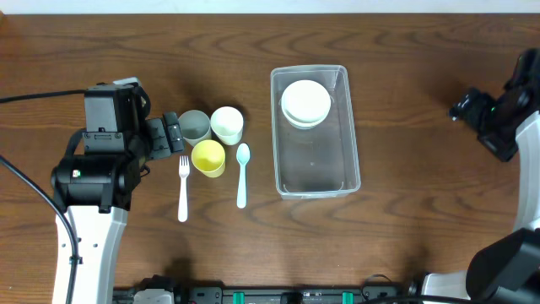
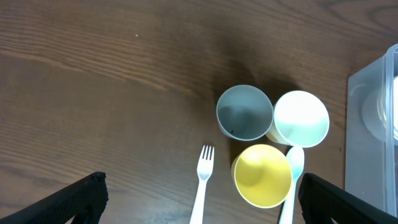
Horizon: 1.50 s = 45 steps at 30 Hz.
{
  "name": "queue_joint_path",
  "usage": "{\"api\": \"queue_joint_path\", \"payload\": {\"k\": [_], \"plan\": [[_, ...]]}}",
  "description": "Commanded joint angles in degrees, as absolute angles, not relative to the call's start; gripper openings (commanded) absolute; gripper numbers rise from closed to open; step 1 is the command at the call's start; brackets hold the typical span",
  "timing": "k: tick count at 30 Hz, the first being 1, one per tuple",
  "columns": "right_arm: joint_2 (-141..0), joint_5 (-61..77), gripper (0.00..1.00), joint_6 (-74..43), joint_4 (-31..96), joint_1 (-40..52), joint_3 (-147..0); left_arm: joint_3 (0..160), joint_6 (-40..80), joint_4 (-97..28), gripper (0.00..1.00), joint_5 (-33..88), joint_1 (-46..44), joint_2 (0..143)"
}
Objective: Pack container
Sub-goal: 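Retract the right arm and grasp the yellow cup with the left gripper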
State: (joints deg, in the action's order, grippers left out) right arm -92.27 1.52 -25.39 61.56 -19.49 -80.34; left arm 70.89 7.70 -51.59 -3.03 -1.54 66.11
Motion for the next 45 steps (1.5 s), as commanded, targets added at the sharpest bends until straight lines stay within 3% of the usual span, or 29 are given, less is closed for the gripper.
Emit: {"api": "queue_joint_path", "payload": {"k": [1, 9, 15, 21, 34, 41, 43, 45], "plan": [[-92.4, 1.5, 0.99, -24.8, 60.2, -20.2, -76.6, 71.8, 8.3, -51.5, 0.98, -2.6, -1.3, 65.9], [-92.4, 1.5, 0.99, -24.8, 59.7, -20.2, -75.3, 71.8, 10.5, -49.4, 0.98, 1.0, -1.3, 67.2], [-92.4, 1.5, 0.99, -24.8, 59.7, -20.2, -75.3, 71.8, 11.7, -56.2, 0.99, 1.5, -1.4, 73.8], [-92.4, 1.5, 0.99, -24.8, 59.7, -20.2, -75.3, 71.8, 12.0, -58.9, 0.76, 5.8, -1.5, 80.9], [-92.4, 1.5, 0.99, -24.8, 59.7, -20.2, -75.3, 71.8, 12.6, -58.9, 0.73, 5.4, -6.3, 94.3], [-92.4, 1.5, 0.99, -24.8, 59.7, -20.2, -75.3, 71.6, 15.2, -57.1, 0.67, 3.4, -7.1, 100.1], [-92.4, 1.5, 0.99, -24.8, 59.7, -20.2, -75.3, 71.6, 15.2, -56.5, 0.58, 3.4, -7.1, 101.1], [-92.4, 1.5, 0.99, -24.8, 59.7, -20.2, -75.3, 71.6, 15.2, -56.3, 0.31, 3.4, -7.1, 101.5]]}}
